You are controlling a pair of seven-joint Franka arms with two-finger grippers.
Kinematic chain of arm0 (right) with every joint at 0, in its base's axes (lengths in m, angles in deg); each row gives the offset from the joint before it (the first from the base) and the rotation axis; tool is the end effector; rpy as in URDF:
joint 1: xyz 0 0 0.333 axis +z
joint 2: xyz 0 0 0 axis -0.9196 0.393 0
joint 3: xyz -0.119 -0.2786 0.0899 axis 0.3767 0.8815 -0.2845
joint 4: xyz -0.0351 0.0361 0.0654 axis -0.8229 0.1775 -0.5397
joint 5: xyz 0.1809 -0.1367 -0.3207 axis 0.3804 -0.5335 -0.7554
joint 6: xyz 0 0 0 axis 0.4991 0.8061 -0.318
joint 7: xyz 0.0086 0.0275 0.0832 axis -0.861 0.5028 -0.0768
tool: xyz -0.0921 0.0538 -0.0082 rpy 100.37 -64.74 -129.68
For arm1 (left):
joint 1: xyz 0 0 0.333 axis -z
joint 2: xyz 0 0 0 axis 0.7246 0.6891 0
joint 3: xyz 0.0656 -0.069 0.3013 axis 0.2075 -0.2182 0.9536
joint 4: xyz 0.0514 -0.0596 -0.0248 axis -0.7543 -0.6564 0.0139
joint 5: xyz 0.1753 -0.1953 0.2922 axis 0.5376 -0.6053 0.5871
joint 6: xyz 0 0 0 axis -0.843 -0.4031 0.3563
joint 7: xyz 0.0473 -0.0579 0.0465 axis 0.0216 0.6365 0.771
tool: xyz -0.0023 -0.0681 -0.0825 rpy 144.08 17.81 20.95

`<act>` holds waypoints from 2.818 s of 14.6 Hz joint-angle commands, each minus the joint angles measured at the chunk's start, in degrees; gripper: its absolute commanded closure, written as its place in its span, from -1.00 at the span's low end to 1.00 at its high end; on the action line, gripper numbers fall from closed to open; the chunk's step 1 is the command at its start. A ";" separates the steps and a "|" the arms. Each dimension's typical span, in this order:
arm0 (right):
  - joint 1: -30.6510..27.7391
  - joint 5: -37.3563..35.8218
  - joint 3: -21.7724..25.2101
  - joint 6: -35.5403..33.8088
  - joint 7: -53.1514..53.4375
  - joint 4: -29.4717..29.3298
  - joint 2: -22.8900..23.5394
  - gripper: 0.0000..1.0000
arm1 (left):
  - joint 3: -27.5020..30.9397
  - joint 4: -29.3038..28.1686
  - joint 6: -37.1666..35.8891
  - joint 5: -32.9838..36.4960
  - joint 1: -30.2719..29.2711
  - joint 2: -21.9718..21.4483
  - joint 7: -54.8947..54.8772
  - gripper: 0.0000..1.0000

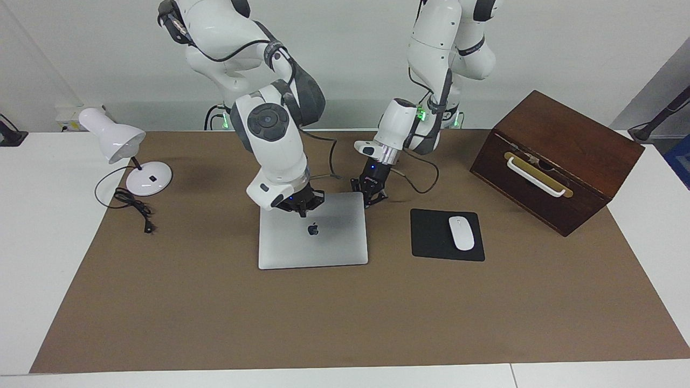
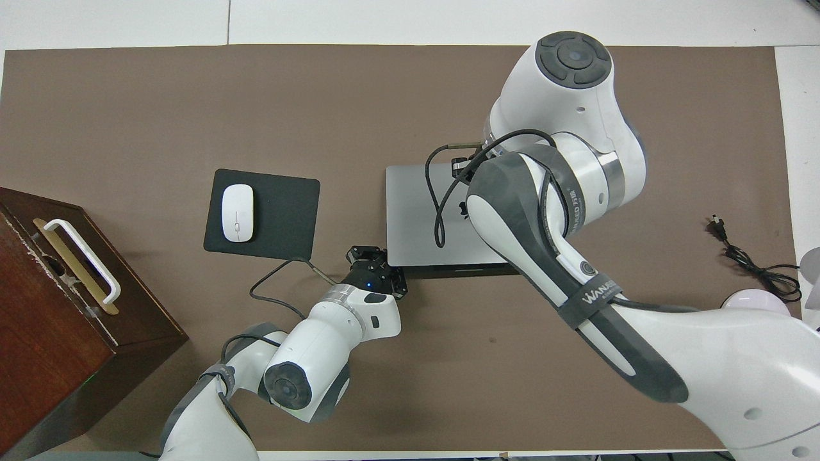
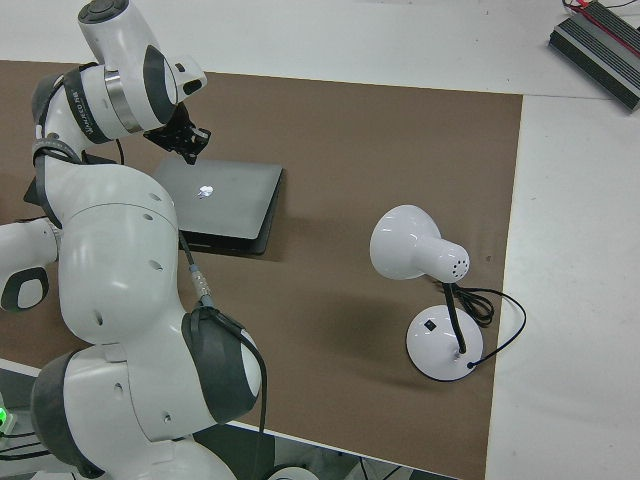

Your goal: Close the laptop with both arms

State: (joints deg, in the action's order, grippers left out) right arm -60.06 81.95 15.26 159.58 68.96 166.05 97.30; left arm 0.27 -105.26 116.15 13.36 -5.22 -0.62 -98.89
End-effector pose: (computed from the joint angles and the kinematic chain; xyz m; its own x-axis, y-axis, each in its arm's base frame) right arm 0.6214 0.2577 0.4590 0.9964 -0.0041 -0.0848 -0.0091 -0.9983 -0.0582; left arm 0.3952 -0.3422 0.2641 0.5026 -0.5436 0.6723 -0.6795 -0.7291 -0.0815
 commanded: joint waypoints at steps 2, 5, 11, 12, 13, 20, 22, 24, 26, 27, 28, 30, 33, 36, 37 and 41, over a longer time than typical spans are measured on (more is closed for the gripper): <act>-2.31 -0.71 -0.77 -2.70 -0.85 2.94 -5.54 1.00 | 0.02 -2.96 -0.96 -1.15 -1.23 1.30 2.07 1.00; -3.64 -0.71 -0.42 -5.51 -4.01 3.39 -8.44 0.39 | -0.07 -3.13 -1.14 -1.15 -1.05 -0.64 4.18 1.00; -5.13 -0.71 -0.33 -7.63 -4.54 5.58 -13.28 -1.00 | -0.16 -5.68 -4.29 -1.15 -0.53 -6.25 6.90 1.00; -5.31 -0.71 -0.33 -8.50 -4.81 5.58 -13.37 -1.00 | -0.16 -5.86 -6.04 -1.15 -0.44 -7.57 7.52 1.00; -5.31 -0.71 -0.33 -9.20 -4.90 5.50 -13.55 -1.00 | -0.16 -5.95 -7.71 -1.15 -0.44 -9.06 7.87 1.00; -5.31 -0.71 -0.42 -11.58 -4.81 6.11 -16.62 -1.00 | 0.01 -6.48 -31.60 -1.15 -1.14 -26.55 10.60 1.00; -5.48 -0.54 -0.42 -12.20 -4.90 6.20 -17.76 -1.00 | 0.28 -4.73 -40.64 -1.15 -2.27 -30.85 10.60 1.00; -6.18 -0.28 -0.42 -13.07 -5.07 6.20 -18.81 -1.00 | 0.28 -2.27 -50.66 -1.15 -4.21 -35.42 10.34 1.00; -6.97 -0.27 -0.42 -14.04 -5.34 6.20 -19.78 -1.00 | 0.28 1.42 -60.24 -1.15 -6.58 -38.25 10.08 1.00; -7.67 -0.19 -0.42 -14.31 -6.47 6.20 -20.14 -1.00 | 0.37 3.26 -64.20 -1.15 -7.29 -38.95 9.99 1.00; -8.11 -0.19 -0.33 -15.00 -7.87 6.20 -20.75 -1.00 | 0.37 4.67 -67.38 -1.15 -7.99 -39.48 9.99 1.00; -8.56 -0.19 0.54 -15.54 -8.59 6.20 -22.15 -1.00 | 0.45 6.70 -71.87 -1.15 -9.13 -40.28 9.99 1.00; -8.73 -0.10 1.69 -16.68 -8.94 5.85 -22.86 -1.00 | 0.54 10.65 -79.60 -1.06 -10.88 -40.54 9.99 1.00; -8.65 -0.01 2.75 -18.78 -8.94 6.02 -24.27 -1.00 | 0.36 13.82 -86.90 -0.54 -13.18 -40.98 9.81 1.00; -8.73 0.42 4.14 -19.23 -8.94 6.11 -24.88 -1.00 | 0.45 15.05 -89.36 0.51 -13.88 -41.51 9.72 1.00; -8.21 2.10 7.92 -19.05 -9.03 6.11 -25.50 -1.00 | 0.54 20.67 -100.34 1.40 -19.49 -42.56 5.08 1.00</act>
State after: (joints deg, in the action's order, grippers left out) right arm -67.99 82.63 21.91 140.58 61.09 170.59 73.54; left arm 1.19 -87.58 21.84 13.80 -20.98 -42.31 -90.51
